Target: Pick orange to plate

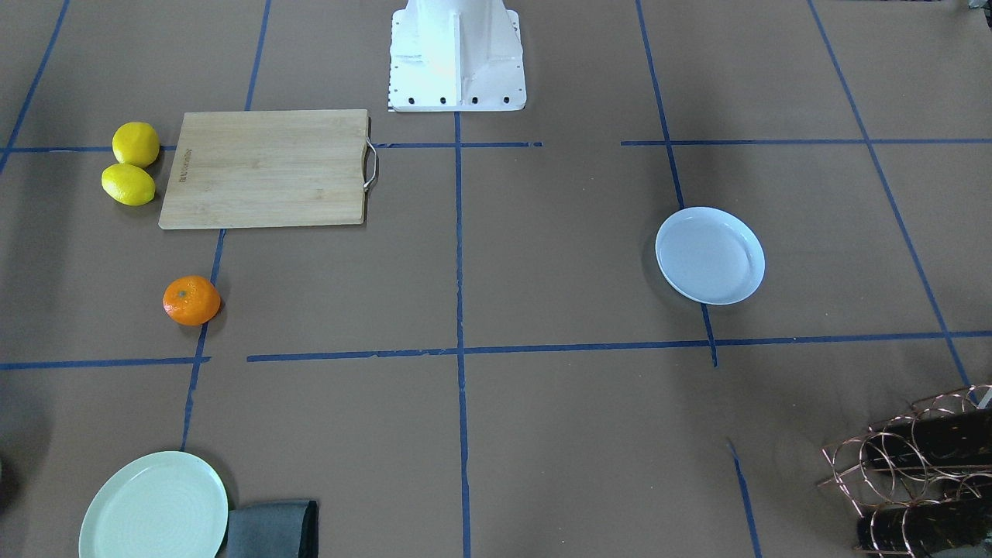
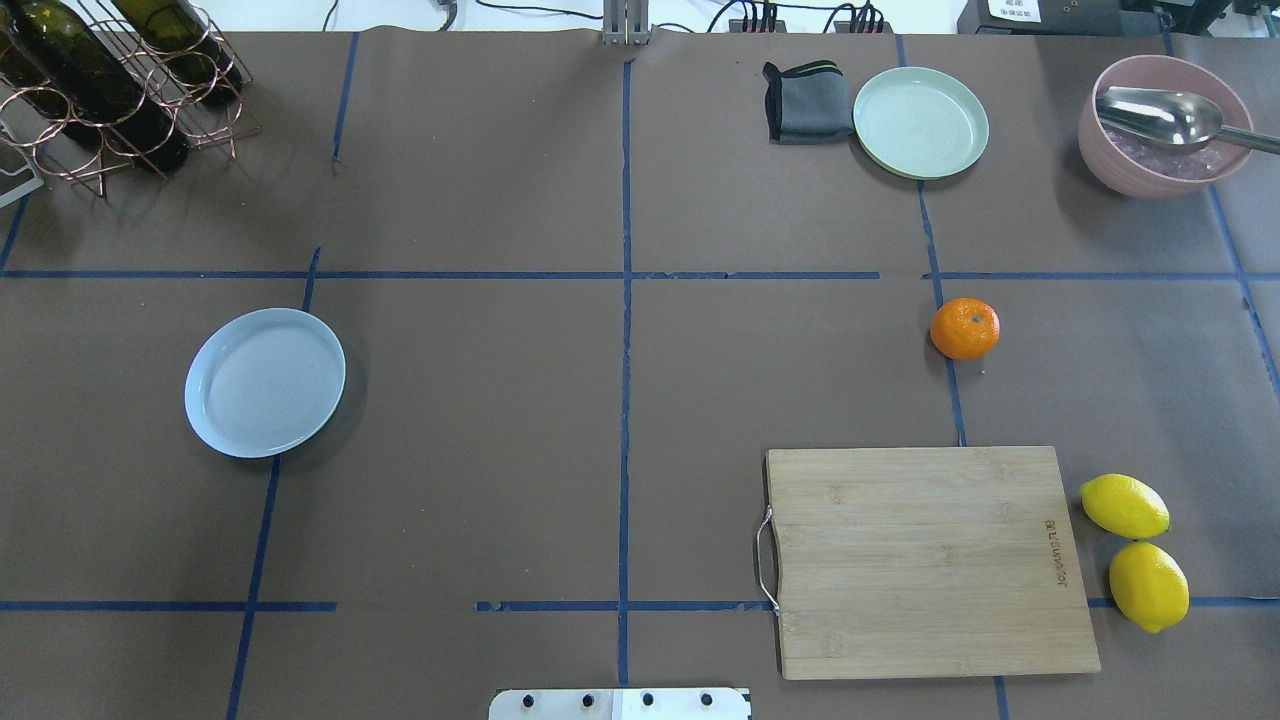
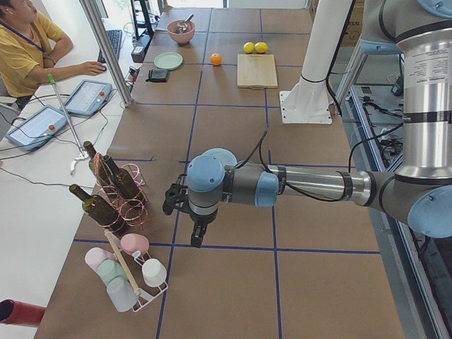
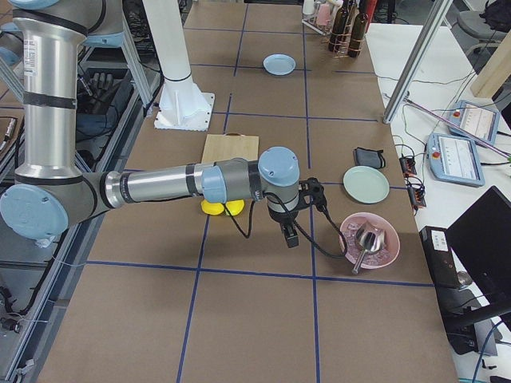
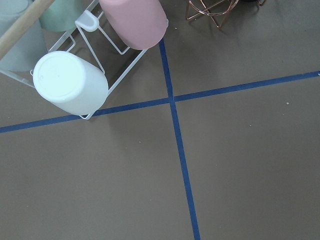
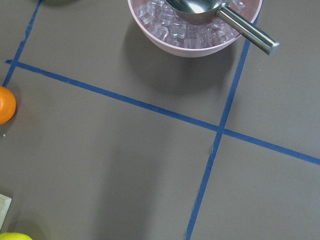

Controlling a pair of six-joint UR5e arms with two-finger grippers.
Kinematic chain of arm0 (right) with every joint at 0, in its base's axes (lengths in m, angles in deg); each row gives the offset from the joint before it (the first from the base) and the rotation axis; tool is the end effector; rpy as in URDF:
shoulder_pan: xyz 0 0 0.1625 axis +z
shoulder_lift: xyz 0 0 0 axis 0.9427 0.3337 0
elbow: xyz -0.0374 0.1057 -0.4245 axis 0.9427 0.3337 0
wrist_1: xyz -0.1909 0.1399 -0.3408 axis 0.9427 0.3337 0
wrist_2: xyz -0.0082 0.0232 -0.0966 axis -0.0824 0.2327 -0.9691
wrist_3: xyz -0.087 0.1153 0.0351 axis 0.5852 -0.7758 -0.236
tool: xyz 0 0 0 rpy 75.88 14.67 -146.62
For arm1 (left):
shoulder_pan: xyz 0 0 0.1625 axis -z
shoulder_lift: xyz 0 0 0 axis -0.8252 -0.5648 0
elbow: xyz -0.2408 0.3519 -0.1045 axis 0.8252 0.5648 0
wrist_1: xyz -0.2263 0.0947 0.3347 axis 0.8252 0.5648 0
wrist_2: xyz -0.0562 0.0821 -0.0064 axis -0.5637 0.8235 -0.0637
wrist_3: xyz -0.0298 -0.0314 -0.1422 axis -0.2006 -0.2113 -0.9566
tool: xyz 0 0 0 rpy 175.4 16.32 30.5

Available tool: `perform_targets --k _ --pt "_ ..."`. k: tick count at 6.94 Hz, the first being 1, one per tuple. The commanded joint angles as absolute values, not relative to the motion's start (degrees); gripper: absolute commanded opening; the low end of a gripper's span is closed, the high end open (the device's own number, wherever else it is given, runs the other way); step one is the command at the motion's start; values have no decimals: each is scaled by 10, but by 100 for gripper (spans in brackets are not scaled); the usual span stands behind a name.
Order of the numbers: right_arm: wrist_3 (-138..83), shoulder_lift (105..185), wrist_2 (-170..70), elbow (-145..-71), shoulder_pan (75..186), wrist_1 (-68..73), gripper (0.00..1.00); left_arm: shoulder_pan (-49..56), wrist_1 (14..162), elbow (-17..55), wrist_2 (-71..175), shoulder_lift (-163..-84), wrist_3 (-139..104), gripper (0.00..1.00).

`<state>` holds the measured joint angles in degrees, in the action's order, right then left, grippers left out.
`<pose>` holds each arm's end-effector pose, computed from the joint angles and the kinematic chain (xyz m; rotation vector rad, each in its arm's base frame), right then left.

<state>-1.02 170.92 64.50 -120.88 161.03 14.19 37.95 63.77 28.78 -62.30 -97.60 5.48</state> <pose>0.0279 -0.4605 0.6090 0.2631 -0.8072 -0.2354 -0.0550 -0.4527 0.6581 0.1885 0.7829 0.1214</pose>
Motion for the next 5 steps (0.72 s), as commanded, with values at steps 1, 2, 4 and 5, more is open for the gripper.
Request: perform_targets --k 1,2,4,5 --pt "-12 1709 645 -1209 1610 139 100 379 637 289 -623 -977 56 100" --pt "-25 1704 645 -1210 1610 139 100 380 641 290 -623 -976 56 100" --pt "-55 1698 646 -1218 1600 137 100 376 723 298 -613 -976 52 100" --pt "-80 1685 645 -1221 1590 136 100 370 774 300 -613 -977 55 100"
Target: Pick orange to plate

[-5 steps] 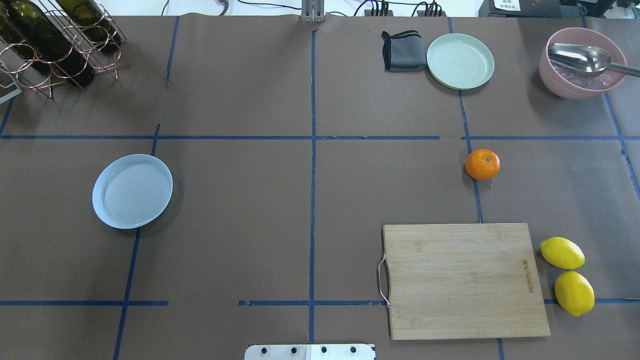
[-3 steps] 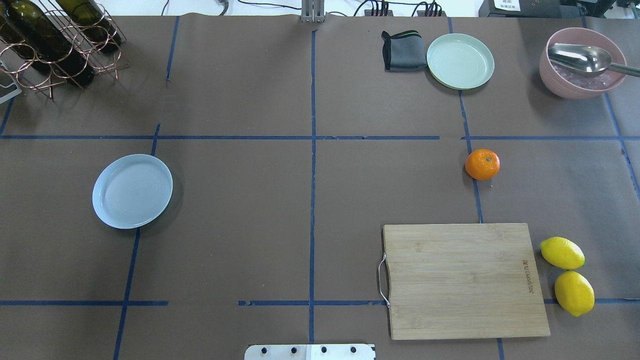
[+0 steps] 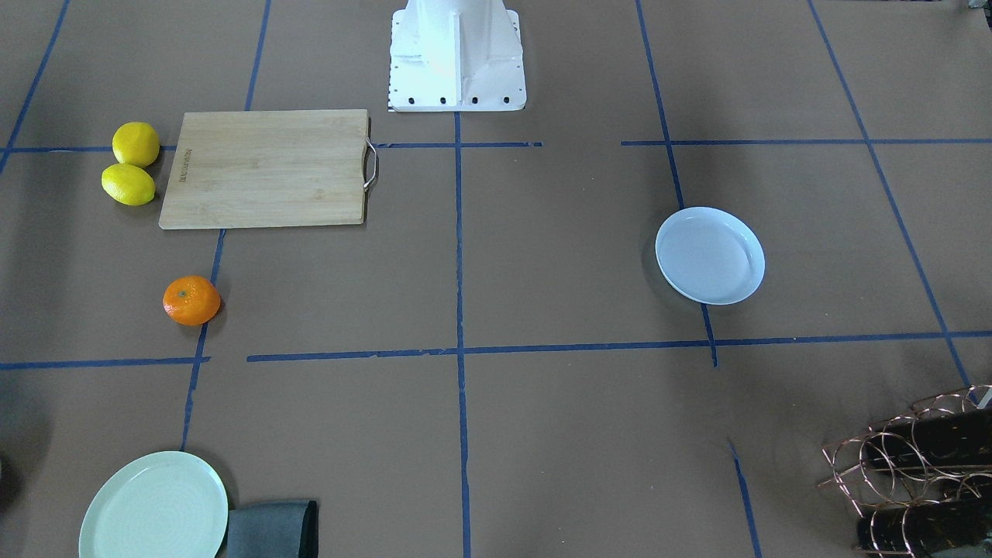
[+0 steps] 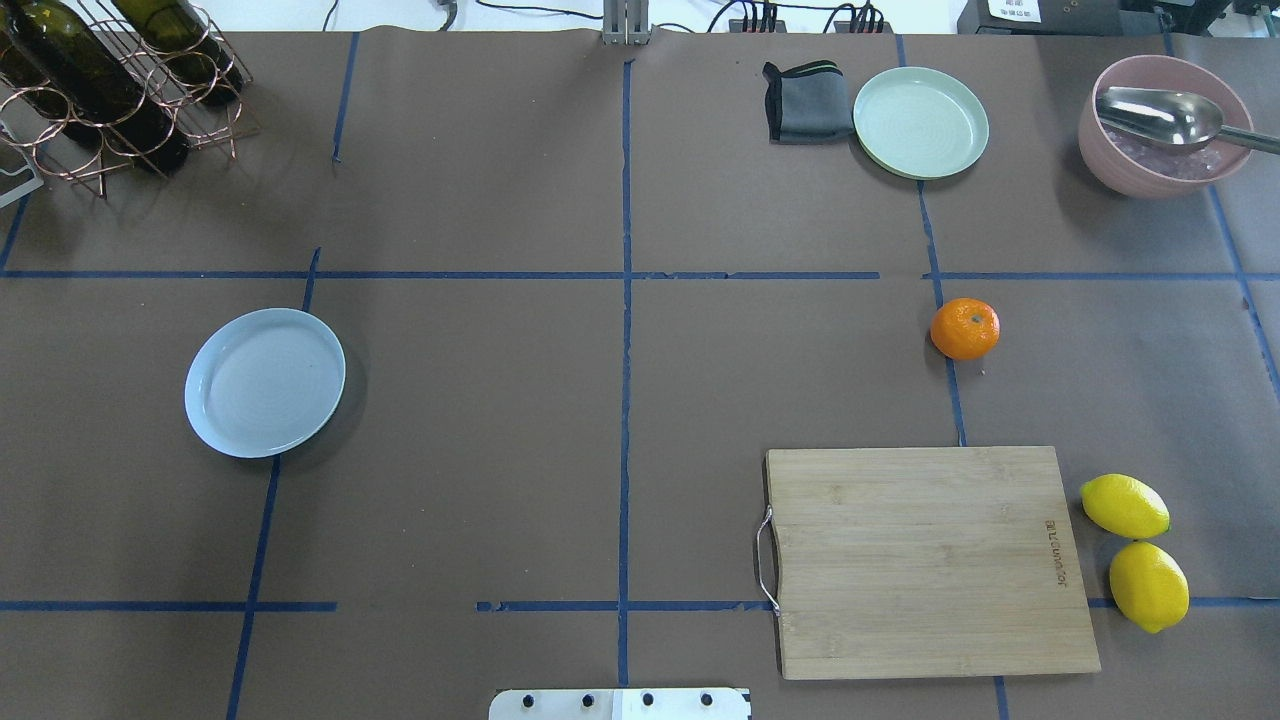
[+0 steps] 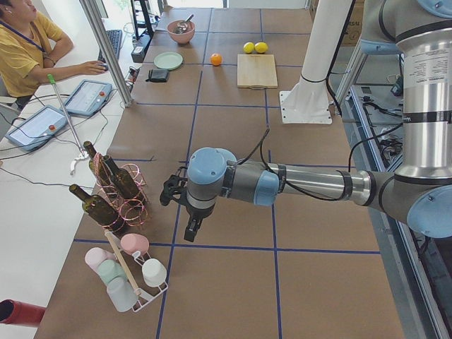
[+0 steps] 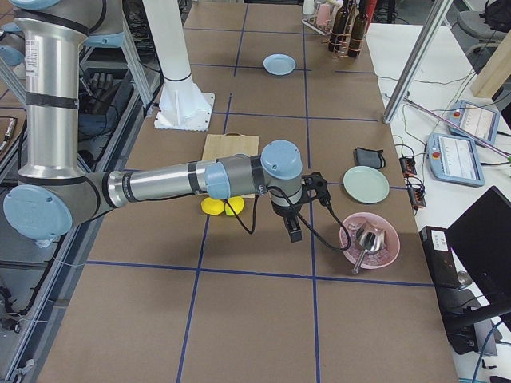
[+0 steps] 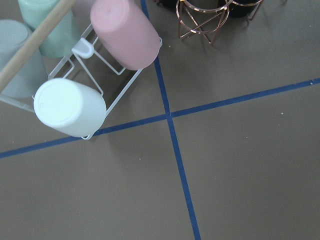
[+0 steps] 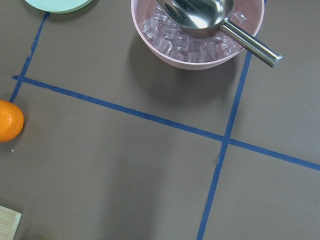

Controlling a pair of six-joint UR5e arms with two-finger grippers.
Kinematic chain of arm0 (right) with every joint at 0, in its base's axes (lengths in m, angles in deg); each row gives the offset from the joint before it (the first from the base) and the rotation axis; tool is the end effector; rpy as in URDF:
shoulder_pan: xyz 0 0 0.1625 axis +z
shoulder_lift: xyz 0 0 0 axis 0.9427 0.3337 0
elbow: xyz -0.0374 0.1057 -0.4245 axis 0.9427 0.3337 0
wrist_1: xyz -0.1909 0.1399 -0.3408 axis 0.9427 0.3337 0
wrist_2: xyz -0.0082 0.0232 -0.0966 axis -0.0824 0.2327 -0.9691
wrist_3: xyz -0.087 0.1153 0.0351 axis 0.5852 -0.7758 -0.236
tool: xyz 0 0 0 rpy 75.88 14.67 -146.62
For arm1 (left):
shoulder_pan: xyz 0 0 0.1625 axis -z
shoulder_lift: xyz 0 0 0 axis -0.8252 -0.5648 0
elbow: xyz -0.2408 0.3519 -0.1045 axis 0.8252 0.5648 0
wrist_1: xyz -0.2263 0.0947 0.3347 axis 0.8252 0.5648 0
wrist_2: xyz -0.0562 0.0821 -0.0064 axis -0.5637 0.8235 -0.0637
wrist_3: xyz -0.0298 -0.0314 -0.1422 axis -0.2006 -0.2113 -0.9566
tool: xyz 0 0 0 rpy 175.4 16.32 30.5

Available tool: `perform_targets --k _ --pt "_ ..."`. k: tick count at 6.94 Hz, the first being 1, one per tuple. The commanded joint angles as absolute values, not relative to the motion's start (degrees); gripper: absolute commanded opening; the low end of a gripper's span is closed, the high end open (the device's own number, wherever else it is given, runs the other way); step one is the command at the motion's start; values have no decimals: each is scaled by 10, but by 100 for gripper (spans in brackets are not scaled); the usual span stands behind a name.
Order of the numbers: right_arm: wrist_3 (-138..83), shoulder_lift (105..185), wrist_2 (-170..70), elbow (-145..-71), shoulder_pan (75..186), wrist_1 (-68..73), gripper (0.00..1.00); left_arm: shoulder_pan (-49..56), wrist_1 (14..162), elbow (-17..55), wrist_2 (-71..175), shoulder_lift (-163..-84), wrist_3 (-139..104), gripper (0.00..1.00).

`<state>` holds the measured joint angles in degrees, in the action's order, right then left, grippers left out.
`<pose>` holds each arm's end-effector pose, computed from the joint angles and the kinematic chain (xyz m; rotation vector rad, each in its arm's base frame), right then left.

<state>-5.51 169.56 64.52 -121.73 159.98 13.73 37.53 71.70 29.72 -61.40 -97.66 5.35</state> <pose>0.0193 -0.4719 0.5895 0.2674 -0.8153 -0.1982 -0.0540 -0.4662 0.6346 0.3304 0.7501 0.1861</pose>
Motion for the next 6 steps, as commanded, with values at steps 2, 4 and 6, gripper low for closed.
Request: perform_targets --k 2,4,6 --pt "-98 1677 644 -1220 1573 135 100 370 1019 261 -615 -983 45 100" --pt "-99 1677 644 -1219 1573 131 100 350 1103 246 -650 -991 -99 100" --pt "-100 1681 645 -1220 1573 130 100 246 1225 243 -648 -973 -194 100"
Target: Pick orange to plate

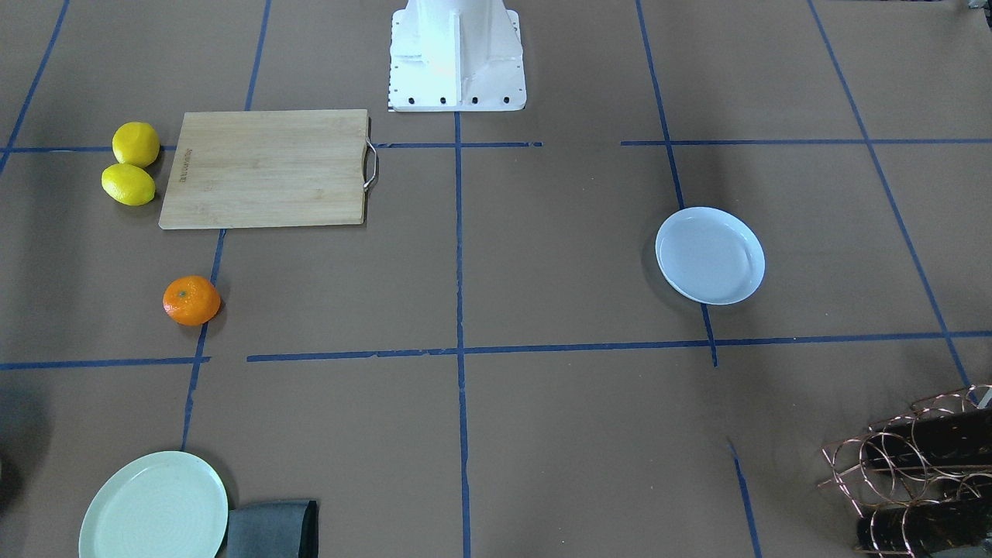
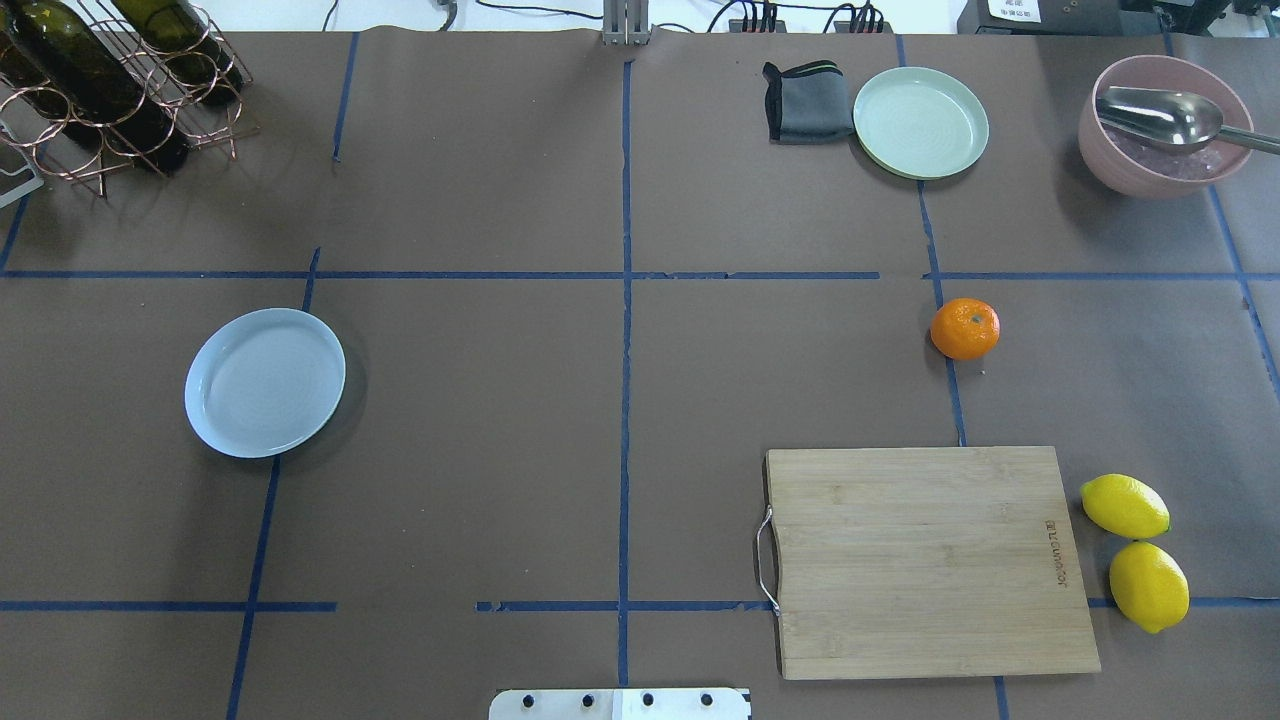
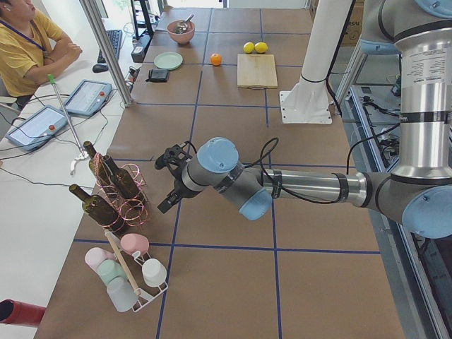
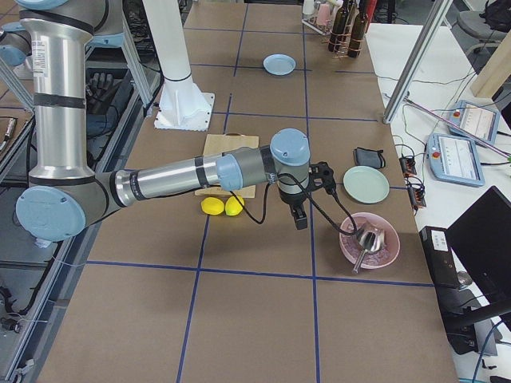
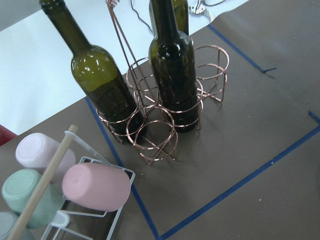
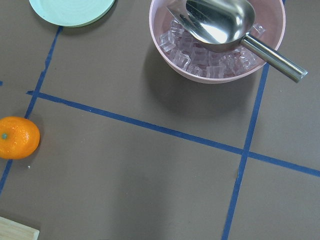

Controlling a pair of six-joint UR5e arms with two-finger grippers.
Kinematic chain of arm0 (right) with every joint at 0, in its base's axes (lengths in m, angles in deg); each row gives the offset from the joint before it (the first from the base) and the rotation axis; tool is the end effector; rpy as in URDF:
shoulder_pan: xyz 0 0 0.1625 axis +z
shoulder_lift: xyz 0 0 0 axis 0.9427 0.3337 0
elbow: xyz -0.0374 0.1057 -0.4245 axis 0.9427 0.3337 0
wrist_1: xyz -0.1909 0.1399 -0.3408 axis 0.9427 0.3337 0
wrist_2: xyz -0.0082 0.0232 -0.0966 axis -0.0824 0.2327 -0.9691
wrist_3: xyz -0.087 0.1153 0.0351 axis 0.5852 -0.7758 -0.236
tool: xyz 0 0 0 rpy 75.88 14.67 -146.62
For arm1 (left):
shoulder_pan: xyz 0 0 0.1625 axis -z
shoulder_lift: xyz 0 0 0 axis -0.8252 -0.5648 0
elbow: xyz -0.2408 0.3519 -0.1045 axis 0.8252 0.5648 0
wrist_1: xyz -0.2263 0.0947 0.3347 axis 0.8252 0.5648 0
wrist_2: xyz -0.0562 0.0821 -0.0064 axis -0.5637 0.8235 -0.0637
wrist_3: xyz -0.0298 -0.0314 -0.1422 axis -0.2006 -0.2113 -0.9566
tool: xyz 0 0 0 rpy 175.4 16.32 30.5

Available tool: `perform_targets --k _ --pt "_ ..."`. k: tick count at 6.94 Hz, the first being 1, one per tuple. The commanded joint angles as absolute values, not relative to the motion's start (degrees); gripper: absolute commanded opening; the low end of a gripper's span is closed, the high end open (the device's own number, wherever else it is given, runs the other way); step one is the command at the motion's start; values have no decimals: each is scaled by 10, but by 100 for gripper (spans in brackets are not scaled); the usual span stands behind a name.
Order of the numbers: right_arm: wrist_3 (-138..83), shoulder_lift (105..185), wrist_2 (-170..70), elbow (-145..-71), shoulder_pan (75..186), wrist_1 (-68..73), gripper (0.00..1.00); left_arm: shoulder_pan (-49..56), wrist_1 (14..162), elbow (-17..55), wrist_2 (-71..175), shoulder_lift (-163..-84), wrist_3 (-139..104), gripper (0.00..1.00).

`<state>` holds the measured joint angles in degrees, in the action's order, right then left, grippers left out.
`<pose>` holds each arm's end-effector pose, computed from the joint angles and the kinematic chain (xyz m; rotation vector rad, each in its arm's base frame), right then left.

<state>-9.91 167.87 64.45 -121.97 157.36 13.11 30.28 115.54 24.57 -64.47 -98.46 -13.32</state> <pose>-0.0029 -0.4854 0.5721 0.2589 -0.8277 -0.1873 0.0124 -0.4915 0.5656 0.7915 0.8759 0.2999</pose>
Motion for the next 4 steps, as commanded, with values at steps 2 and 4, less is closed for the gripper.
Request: perform_targets --k 2,4 --pt "-98 1684 645 -1219 1573 130 100 142 1230 245 -580 -966 -324 100" --pt "-98 1686 644 -1219 1573 130 100 22 1230 245 -422 -959 -457 100"
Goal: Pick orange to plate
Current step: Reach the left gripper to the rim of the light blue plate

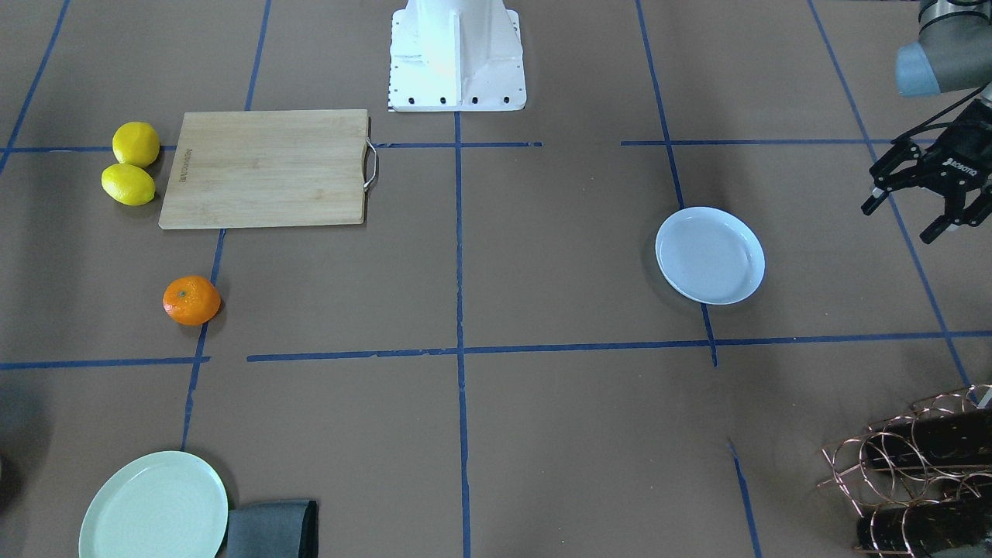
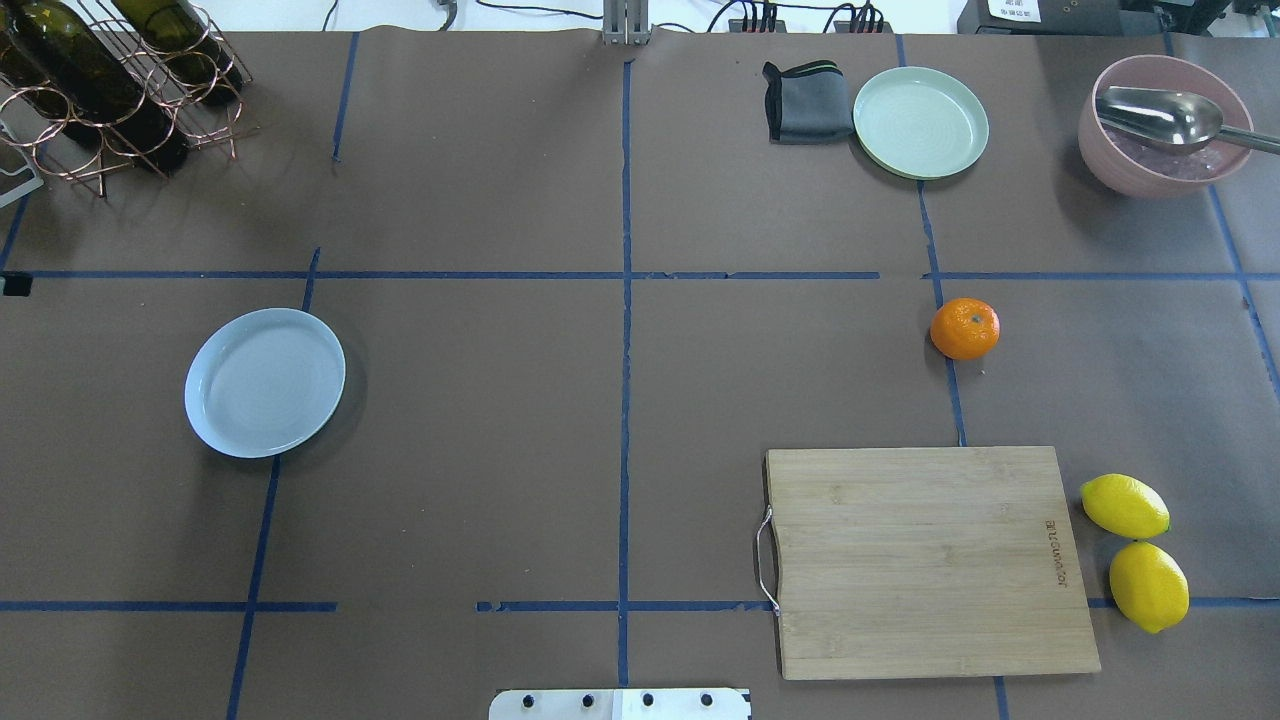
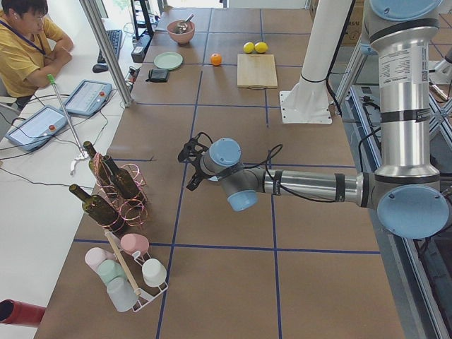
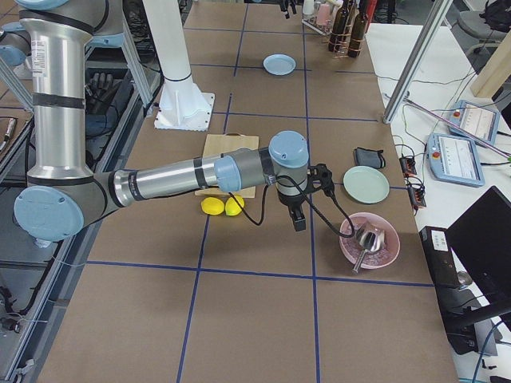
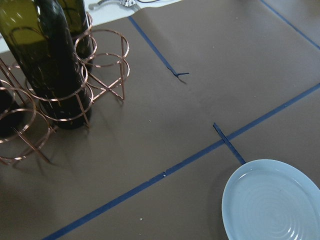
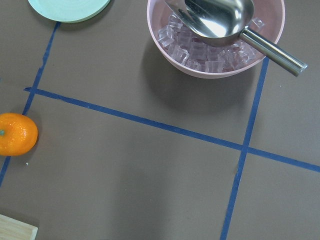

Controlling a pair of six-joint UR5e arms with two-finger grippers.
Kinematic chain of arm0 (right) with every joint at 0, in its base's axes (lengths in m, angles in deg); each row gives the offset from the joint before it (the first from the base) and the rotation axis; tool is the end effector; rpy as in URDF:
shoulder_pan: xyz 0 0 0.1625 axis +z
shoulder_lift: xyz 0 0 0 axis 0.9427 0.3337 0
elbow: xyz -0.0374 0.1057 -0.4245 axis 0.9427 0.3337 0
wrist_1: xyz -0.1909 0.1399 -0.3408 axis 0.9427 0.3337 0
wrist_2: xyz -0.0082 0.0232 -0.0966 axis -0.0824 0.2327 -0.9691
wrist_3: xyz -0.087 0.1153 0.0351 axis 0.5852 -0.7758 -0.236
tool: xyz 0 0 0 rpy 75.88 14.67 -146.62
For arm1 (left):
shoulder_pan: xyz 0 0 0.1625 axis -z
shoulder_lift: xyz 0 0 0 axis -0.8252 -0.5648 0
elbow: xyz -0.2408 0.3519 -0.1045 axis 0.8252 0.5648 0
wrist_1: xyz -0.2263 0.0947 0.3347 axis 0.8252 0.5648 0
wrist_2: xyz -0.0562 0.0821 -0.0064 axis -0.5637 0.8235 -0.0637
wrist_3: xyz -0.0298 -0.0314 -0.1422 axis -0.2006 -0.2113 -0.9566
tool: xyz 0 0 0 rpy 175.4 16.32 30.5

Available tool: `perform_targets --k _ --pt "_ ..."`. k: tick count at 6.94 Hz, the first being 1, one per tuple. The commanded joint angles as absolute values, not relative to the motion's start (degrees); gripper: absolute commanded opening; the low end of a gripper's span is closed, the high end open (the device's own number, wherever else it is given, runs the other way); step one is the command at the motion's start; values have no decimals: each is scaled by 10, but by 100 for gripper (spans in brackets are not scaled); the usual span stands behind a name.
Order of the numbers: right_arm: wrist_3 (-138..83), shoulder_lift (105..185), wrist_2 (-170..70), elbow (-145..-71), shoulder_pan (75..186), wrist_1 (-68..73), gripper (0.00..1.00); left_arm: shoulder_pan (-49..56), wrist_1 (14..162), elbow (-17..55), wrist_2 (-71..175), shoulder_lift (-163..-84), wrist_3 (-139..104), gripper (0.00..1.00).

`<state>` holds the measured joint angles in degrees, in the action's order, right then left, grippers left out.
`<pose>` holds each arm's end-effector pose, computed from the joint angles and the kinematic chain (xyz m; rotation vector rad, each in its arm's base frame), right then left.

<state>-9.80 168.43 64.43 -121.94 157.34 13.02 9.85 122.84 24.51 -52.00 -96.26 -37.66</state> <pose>-0.0028 -0.4815 0.5769 0.2514 -0.8274 -0.1858 0.1609 -0.4656 0.5778 0.5980 0.9849 0.1620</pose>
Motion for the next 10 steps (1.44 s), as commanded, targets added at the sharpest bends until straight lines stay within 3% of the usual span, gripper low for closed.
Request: perform_targets --k 1,2,3,4,10 --pt "-97 1690 644 -1218 1573 130 100 -38 1230 244 -360 -960 -533 100" --pt "-97 1691 643 -1218 1573 130 100 -82 1227 243 -308 -961 -581 94" --pt "-97 1691 643 -1218 1573 130 100 -113 1225 237 -272 -960 -602 81" --pt "-97 1691 643 -1218 1573 130 100 -122 1223 237 -262 -961 -604 61" --pt "-97 1696 643 -1217 1573 131 100 -142 1222 188 -260 -1003 -610 50"
